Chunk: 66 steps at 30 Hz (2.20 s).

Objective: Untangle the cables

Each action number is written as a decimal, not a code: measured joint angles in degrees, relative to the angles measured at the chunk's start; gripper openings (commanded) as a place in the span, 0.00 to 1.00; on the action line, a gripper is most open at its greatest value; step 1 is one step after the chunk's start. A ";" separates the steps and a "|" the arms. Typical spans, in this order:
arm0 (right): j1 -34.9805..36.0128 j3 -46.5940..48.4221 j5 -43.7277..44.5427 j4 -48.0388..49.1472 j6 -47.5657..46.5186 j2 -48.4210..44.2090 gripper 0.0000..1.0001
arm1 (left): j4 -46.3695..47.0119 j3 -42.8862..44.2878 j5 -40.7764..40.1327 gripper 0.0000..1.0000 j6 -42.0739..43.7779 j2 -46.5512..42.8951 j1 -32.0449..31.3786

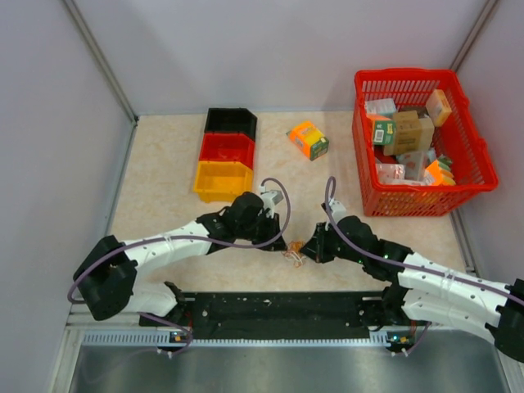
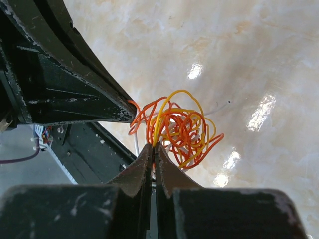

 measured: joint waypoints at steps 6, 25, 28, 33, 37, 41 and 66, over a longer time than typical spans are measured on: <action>0.00 0.00 1.90 -1.14 1.20 0.00 0.01 | -3.32 3.85 -0.48 0.00 2.36 -0.39 -0.07; -0.44 -0.98 27.17 -22.71 9.51 -6.97 0.12 | -7.52 13.75 -44.83 0.00 16.41 -43.80 -0.15; -0.44 -0.83 27.23 -23.69 5.90 -5.57 0.01 | -10.45 16.46 -46.71 0.00 18.40 -40.57 -0.17; -0.46 -0.52 29.27 -26.58 5.75 -2.60 0.03 | -16.06 24.20 -50.38 0.00 22.16 -36.96 -0.17; -0.50 -0.52 31.01 -29.11 8.66 -1.29 0.18 | -16.31 31.78 -52.48 0.00 26.03 -37.46 -0.17; -0.57 -0.52 27.65 -27.28 5.20 -2.10 0.47 | -15.23 37.48 -53.24 0.00 27.96 -39.15 -0.15; -0.66 1.25 10.36 -15.37 -7.32 -13.27 0.58 | -23.26 6.29 -50.10 0.00 2.71 -15.06 2.73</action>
